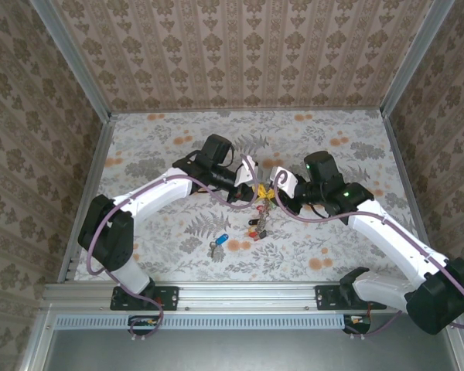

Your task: Put the keys on the keyring

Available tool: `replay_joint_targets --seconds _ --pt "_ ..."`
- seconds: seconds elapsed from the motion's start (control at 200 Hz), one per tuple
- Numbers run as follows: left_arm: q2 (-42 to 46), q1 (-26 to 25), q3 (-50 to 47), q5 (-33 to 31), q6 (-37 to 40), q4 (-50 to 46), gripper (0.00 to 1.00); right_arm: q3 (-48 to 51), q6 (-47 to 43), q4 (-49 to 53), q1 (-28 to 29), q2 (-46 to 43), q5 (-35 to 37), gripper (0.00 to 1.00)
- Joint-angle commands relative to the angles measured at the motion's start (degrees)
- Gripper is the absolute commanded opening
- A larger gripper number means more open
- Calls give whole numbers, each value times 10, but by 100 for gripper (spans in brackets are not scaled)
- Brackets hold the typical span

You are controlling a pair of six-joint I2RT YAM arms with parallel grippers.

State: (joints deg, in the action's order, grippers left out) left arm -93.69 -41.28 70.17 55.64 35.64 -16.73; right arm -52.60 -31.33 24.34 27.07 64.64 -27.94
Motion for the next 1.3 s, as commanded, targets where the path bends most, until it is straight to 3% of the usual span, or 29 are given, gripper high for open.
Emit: replay_joint_targets --seconds 0.0,0.09,0.245,0.49,0.63,0.9,1.075,1.295 --pt "6 -4 12 19 -12 29 0 -15 -4 -17 10 -1 -15 5" --pt "14 4 -7 42 -48 80 0 4 -1 -31 8 -8 -5 8" --pt "29 19 -46 88 -109 184 0 66 52 -108 -30 -20 -49 23" --pt "26 27 -56 127 -137 227 0 102 93 -162 -53 -15 -85 21" --pt "21 27 -53 126 -138 225 0 101 101 -168 -53 -19 -87 13" --pt "24 27 -56 93 -128 211 0 81 60 -85 -53 -57 -23 30" --pt "25 27 -51 87 -114 193 0 72 38 -65 -53 -79 -21 31" --pt "25 26 -43 91 -100 170 0 67 29 -125 -50 -80 -50 29"
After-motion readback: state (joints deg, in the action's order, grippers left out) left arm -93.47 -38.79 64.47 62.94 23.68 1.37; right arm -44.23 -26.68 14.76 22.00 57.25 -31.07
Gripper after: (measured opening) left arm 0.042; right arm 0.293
